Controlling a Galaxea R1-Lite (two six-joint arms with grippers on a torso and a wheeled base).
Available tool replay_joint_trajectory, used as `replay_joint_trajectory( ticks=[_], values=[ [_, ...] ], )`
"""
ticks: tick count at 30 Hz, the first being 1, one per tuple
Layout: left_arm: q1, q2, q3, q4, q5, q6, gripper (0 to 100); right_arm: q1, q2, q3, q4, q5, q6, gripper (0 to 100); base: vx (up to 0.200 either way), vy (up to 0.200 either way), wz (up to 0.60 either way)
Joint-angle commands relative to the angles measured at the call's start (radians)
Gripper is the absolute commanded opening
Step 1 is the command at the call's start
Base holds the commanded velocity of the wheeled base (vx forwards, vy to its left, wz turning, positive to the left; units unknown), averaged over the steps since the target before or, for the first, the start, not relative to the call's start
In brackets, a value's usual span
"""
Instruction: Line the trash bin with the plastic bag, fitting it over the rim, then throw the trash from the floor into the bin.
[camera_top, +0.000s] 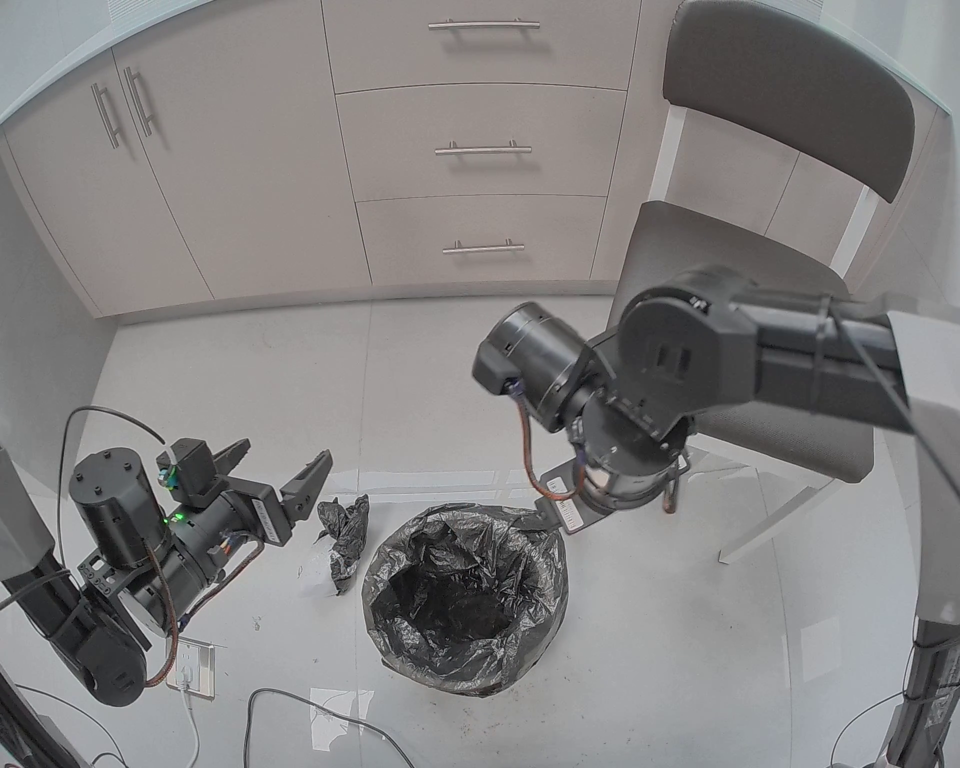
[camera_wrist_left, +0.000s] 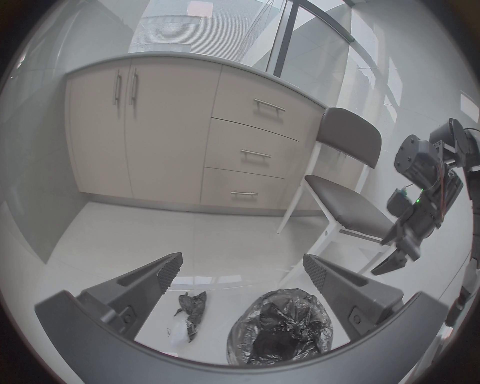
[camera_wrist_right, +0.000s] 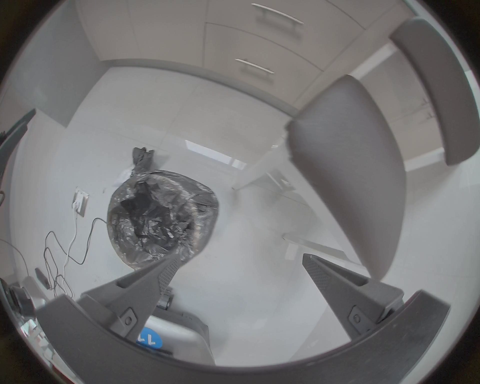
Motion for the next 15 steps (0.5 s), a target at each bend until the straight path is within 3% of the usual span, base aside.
replay_joint_trajectory(
  ticks=[1, 4, 5, 6, 8, 13, 15],
  values=[
    [0.120, -0.023, 0.013, 0.013, -0.025, 0.018, 100, -0.052, -0.124, 0.000, 0.177, -0.029, 0.096, 100, 0.000, 0.000, 0.00],
    [0.234, 0.051, -0.022, 0.015, -0.099, 0.064, 100, -0.078, -0.151, 0.000, 0.278, -0.015, 0.135, 100, 0.000, 0.000, 0.00],
    [0.234, 0.051, -0.022, 0.015, -0.099, 0.064, 100, -0.078, -0.151, 0.000, 0.278, -0.015, 0.135, 100, 0.000, 0.000, 0.00],
    [0.303, 0.114, -0.059, 0.015, -0.149, 0.090, 100, -0.112, -0.153, 0.000, 0.252, -0.006, 0.138, 100, 0.000, 0.000, 0.00],
    [0.349, 0.171, -0.097, 0.015, -0.191, 0.105, 100, -0.142, -0.153, 0.000, 0.212, 0.005, 0.136, 100, 0.000, 0.000, 0.00],
    [0.399, 0.318, -0.194, 0.013, -0.249, 0.164, 100, -0.167, -0.153, 0.000, 0.134, 0.037, 0.138, 100, 0.000, 0.000, 0.00],
    [0.413, 0.453, -0.278, 0.010, -0.263, 0.223, 100, -0.170, -0.147, 0.000, 0.083, 0.043, 0.139, 100, 0.000, 0.000, 0.00]
  ],
)
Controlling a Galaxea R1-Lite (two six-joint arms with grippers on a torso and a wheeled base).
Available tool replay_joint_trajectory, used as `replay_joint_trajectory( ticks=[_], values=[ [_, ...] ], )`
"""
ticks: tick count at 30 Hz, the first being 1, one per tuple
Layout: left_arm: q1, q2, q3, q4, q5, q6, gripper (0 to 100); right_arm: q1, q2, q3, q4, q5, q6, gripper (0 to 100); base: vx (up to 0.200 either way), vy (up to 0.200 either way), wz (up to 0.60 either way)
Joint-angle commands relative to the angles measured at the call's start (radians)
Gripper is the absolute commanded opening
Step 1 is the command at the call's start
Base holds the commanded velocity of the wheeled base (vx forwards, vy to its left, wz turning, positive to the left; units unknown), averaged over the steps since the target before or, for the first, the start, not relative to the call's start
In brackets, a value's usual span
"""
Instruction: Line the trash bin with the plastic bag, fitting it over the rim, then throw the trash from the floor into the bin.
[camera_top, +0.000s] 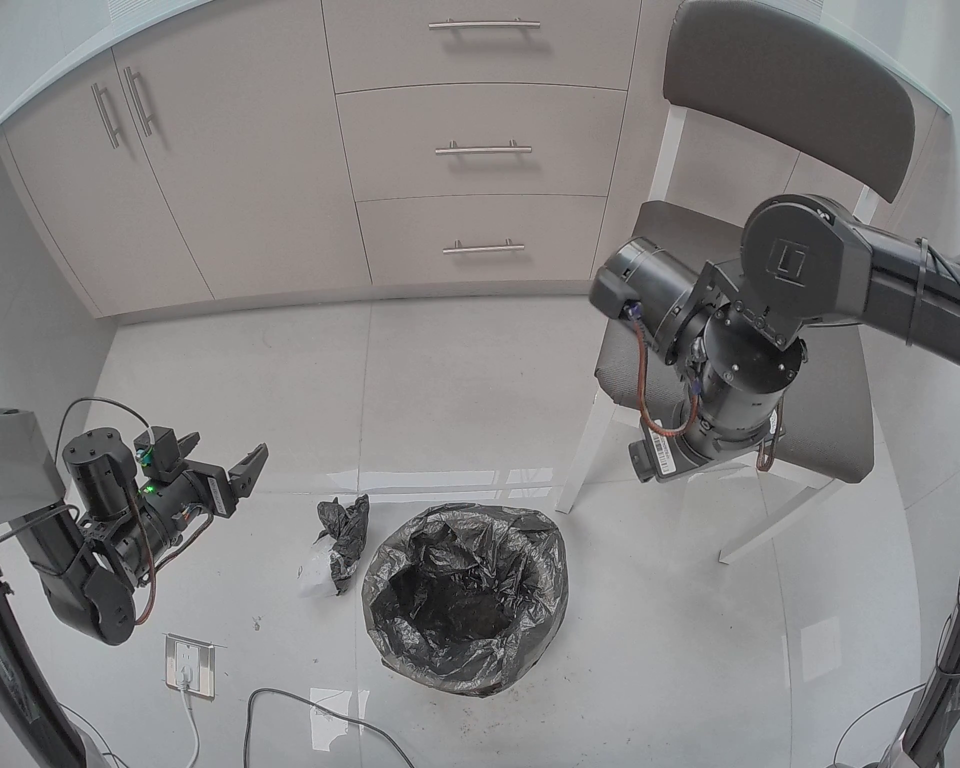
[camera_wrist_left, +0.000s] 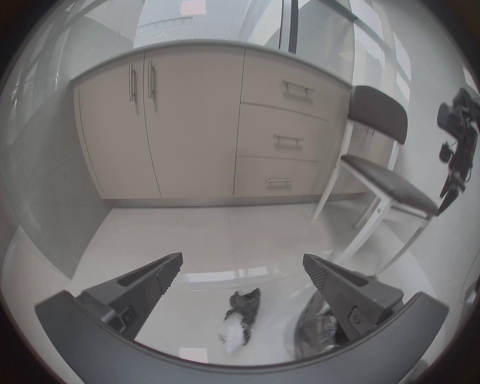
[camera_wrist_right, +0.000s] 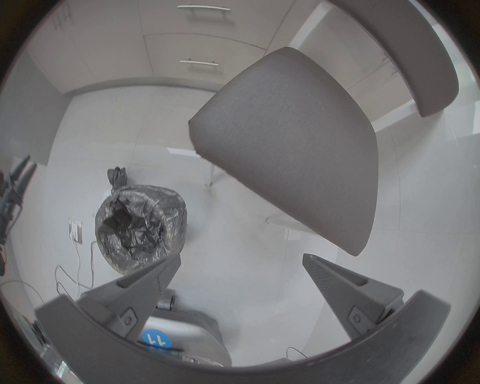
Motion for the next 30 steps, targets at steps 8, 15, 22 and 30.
replay_joint_trajectory(
  ticks=[8, 15, 22, 30],
  values=[
    [0.065, 0.522, -0.379, 0.012, -0.071, 0.133, 100, -0.057, 0.004, 0.000, -0.252, 0.024, -0.001, 100, 0.000, 0.000, 0.00],
    [0.053, 0.609, -0.499, 0.060, -0.085, 0.225, 100, -0.087, 0.007, 0.000, -0.366, 0.019, -0.044, 100, 0.000, 0.000, 0.00],
    [0.019, 0.666, -0.548, 0.063, -0.154, 0.321, 100, -0.088, 0.001, 0.000, -0.366, 0.016, -0.044, 100, 0.000, 0.000, 0.00],
    [-0.003, 0.717, -0.764, 0.247, -0.148, 0.321, 100, -0.090, 0.008, 0.000, -0.366, 0.015, -0.044, 100, 0.000, 0.000, 0.00]
  ],
)
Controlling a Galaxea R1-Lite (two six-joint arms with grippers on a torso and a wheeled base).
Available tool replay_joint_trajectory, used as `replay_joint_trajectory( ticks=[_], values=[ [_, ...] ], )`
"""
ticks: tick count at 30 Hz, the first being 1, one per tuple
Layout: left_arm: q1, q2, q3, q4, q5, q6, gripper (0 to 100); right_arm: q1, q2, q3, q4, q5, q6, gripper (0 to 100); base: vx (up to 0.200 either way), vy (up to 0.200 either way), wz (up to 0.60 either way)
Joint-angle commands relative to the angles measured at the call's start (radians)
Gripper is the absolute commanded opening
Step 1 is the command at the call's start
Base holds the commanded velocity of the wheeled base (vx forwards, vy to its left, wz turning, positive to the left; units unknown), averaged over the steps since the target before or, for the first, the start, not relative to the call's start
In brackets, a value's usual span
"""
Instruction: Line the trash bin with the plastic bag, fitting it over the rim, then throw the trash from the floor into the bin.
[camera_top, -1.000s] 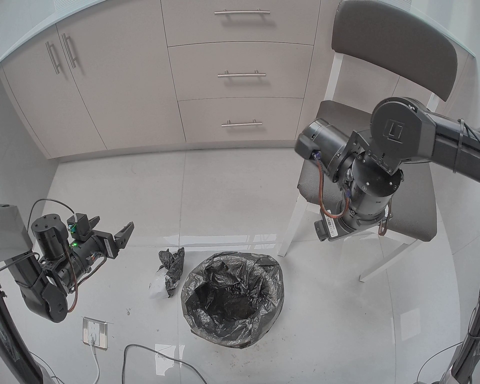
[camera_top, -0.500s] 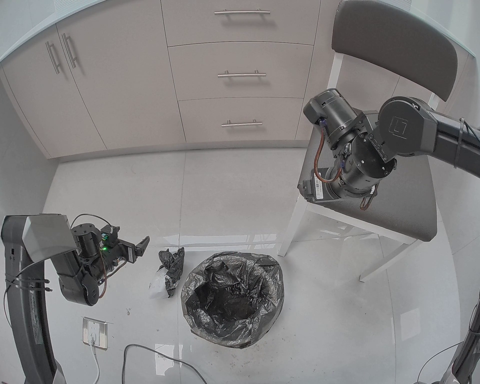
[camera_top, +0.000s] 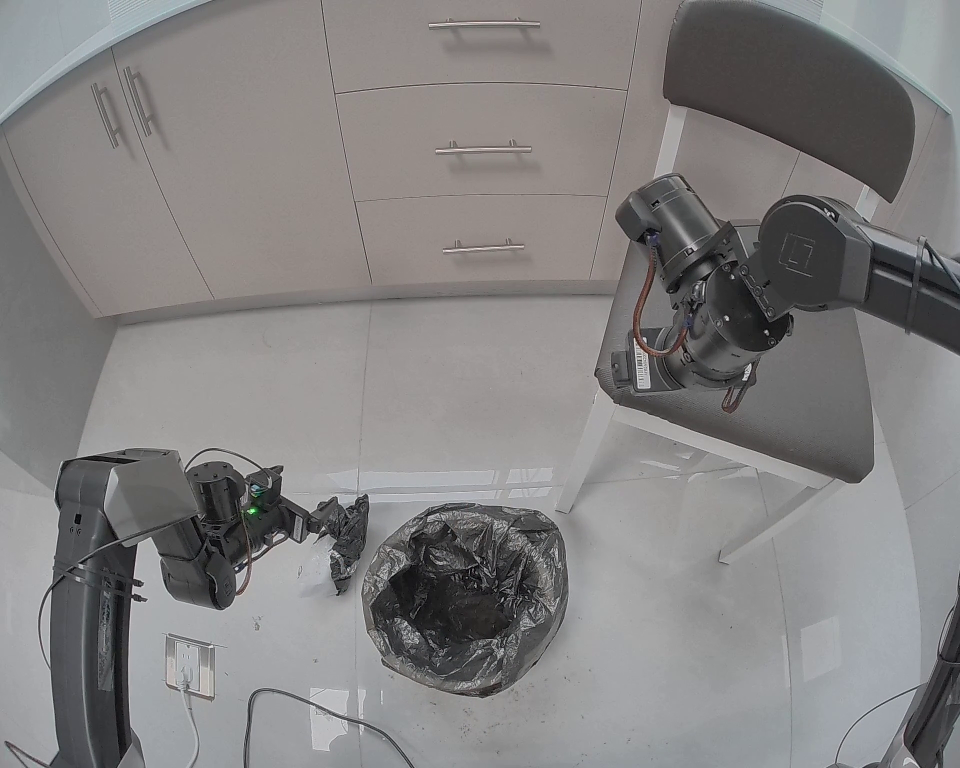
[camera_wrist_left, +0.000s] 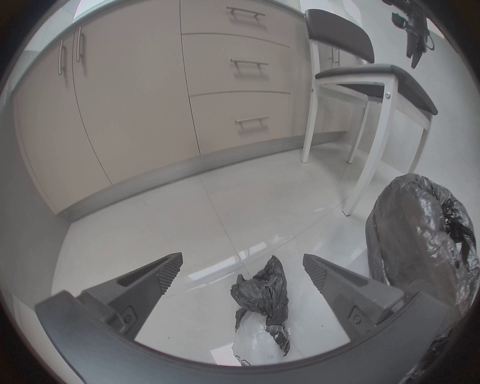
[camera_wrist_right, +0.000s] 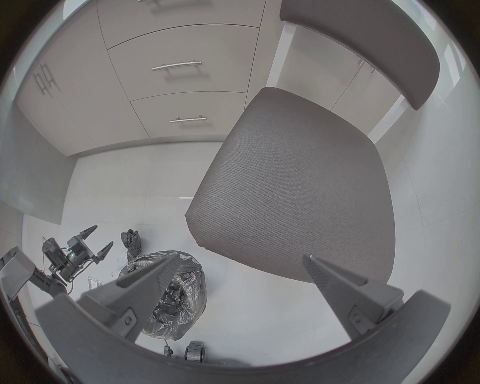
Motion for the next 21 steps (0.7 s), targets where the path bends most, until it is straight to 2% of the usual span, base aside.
replay_joint_trajectory(
  ticks=[1, 6, 7, 9, 10, 17, 19, 21],
  values=[
    [-0.012, 0.042, -0.119, 0.148, 0.004, -0.002, 100, -0.003, 0.006, 0.000, 0.000, -0.001, 0.000, 100, 0.000, 0.000, 0.00],
    [-0.014, 0.039, -0.206, 0.271, 0.006, -0.009, 100, -0.020, 0.012, 0.000, -0.002, 0.000, 0.000, 100, 0.000, 0.000, 0.00],
    [-0.015, 0.042, -0.263, 0.332, 0.006, -0.011, 100, -0.021, 0.018, 0.000, -0.003, 0.000, 0.001, 100, 0.000, 0.000, 0.00],
    [-0.015, 0.045, -0.283, 0.351, 0.006, -0.011, 100, -0.023, 0.019, 0.000, -0.003, 0.000, 0.003, 100, 0.000, 0.000, 0.00],
    [-0.020, 0.056, -0.401, 0.467, 0.007, -0.042, 100, -0.026, 0.025, 0.000, -0.002, 0.000, 0.006, 100, 0.000, 0.000, 0.00],
    [-0.037, 0.119, -0.599, 0.588, 0.039, -0.108, 100, -0.048, 0.038, 0.000, -0.002, 0.000, 0.007, 100, 0.000, 0.000, 0.00],
    [-0.041, 0.125, -0.619, 0.602, 0.041, -0.121, 100, -0.049, 0.039, 0.000, -0.003, 0.000, 0.009, 100, 0.000, 0.000, 0.00],
    [-0.063, 0.132, -0.668, 0.667, 0.041, -0.183, 100, -0.051, 0.045, 0.000, -0.005, 0.000, 0.009, 100, 0.000, 0.000, 0.00]
  ],
)
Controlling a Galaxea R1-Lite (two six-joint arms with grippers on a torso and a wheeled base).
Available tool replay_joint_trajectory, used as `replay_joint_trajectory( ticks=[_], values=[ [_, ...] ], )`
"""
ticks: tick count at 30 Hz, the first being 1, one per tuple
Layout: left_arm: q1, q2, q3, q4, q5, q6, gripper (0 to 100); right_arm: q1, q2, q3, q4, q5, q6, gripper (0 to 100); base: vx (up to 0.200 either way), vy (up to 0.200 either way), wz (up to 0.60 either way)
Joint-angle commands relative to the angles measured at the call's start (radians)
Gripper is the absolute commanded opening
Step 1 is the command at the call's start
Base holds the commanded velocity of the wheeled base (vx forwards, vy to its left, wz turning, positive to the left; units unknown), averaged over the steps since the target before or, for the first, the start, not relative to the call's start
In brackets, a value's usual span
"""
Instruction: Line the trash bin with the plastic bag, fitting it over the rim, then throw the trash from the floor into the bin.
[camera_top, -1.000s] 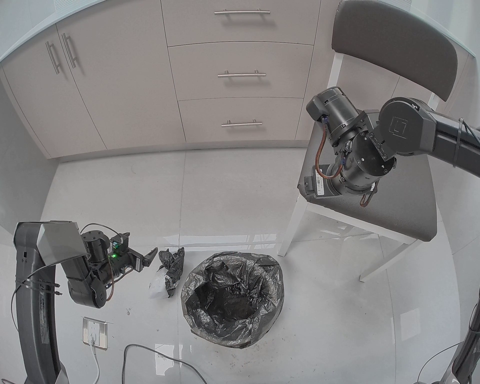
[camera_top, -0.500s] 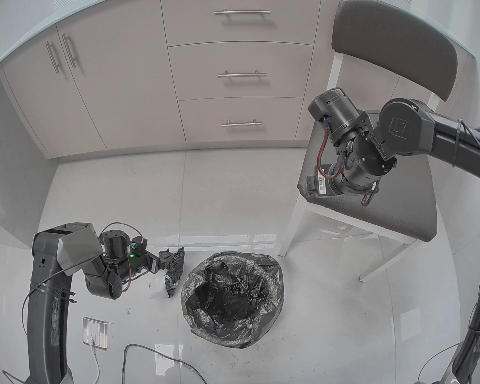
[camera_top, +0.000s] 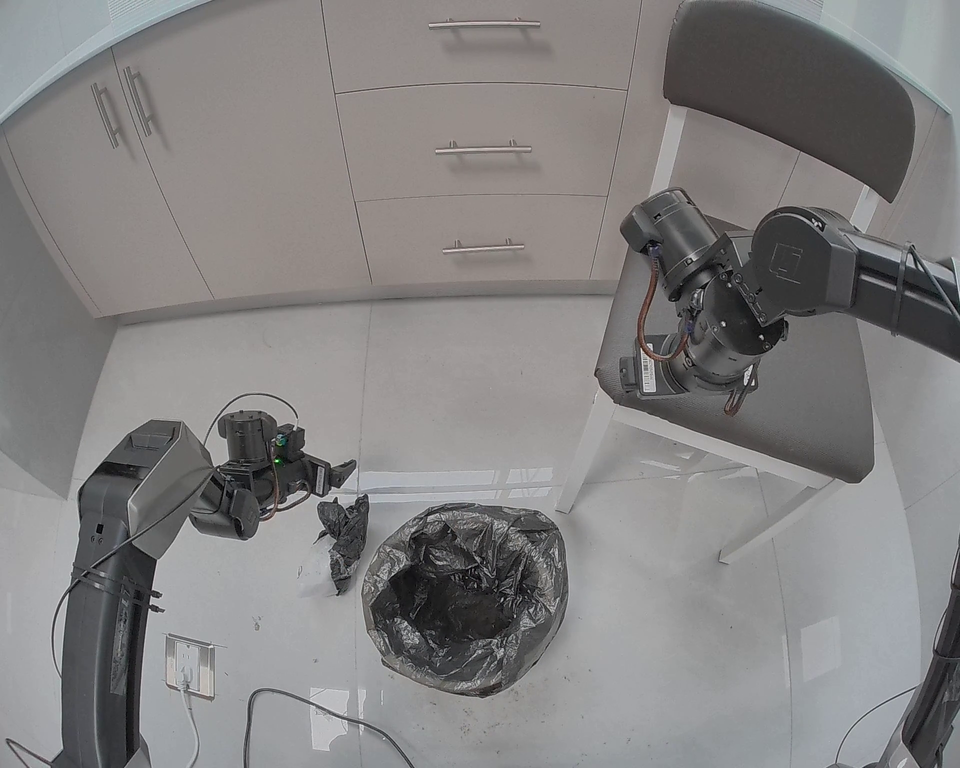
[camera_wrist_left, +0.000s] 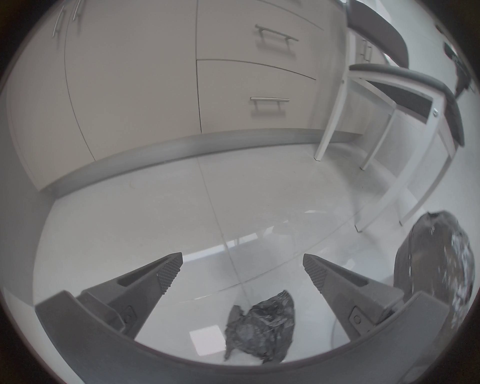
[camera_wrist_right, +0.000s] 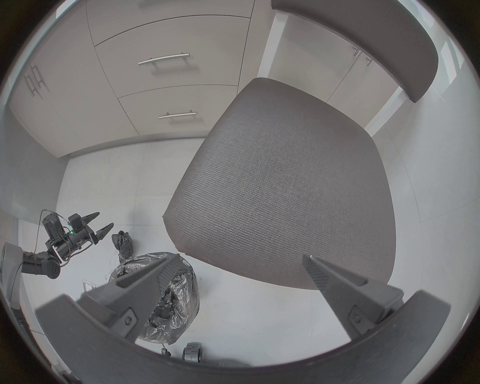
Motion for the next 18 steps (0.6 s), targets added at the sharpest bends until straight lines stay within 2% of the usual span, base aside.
replay_joint_trajectory(
  ticks=[1, 5, 17, 18],
  values=[
    [-0.038, 0.055, -0.133, 0.102, 0.011, -0.089, 100, -0.016, 0.021, 0.000, -0.002, 0.001, 0.003, 100, 0.000, 0.000, 0.00],
    [-0.046, 0.079, -0.201, 0.159, 0.011, -0.138, 100, -0.018, 0.030, 0.000, -0.003, 0.001, 0.004, 100, 0.000, 0.000, 0.00],
    [-0.041, 0.164, -0.360, 0.313, 0.012, -0.141, 100, -0.035, 0.036, 0.000, -0.003, 0.003, 0.018, 100, 0.000, 0.000, 0.00],
    [-0.041, 0.176, -0.409, 0.372, 0.011, -0.141, 100, -0.036, 0.038, 0.000, -0.003, 0.003, 0.021, 100, 0.000, 0.000, 0.00]
  ],
)
